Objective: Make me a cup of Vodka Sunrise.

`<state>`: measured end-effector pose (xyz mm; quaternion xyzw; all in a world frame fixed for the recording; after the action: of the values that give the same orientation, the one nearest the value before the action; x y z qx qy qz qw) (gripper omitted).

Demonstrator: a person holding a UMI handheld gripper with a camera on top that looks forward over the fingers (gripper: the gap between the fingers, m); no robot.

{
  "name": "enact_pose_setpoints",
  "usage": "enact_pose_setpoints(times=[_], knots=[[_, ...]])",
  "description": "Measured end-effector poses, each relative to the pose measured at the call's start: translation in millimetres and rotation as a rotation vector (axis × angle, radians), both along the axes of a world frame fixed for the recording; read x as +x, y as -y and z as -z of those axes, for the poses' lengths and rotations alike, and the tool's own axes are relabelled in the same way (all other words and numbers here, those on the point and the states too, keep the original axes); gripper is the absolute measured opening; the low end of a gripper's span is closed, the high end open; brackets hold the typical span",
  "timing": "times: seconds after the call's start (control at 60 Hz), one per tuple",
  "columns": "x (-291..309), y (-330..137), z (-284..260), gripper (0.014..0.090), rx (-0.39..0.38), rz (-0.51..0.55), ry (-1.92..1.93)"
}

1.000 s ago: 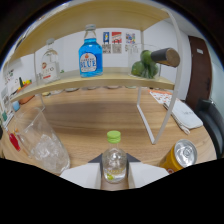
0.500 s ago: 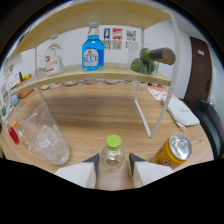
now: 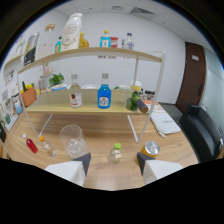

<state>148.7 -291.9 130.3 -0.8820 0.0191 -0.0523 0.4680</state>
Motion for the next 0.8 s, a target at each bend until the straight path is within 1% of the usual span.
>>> enact_pose_setpoints(times=[0.2, 0.467, 0.533, 0.8], knots=[[-32.4, 21.4, -14.6, 0.0862, -0.013, -0.025, -0.002], [-79.7, 39.0, -9.9, 0.0858, -0.045, -0.055, -0.045], [-85.1, 41.0, -8.3, 0.0859, -0.049, -0.040, -0.069], [-96.5, 37.9, -14.9, 0.0860, -0.034, -0.057, -0.049]])
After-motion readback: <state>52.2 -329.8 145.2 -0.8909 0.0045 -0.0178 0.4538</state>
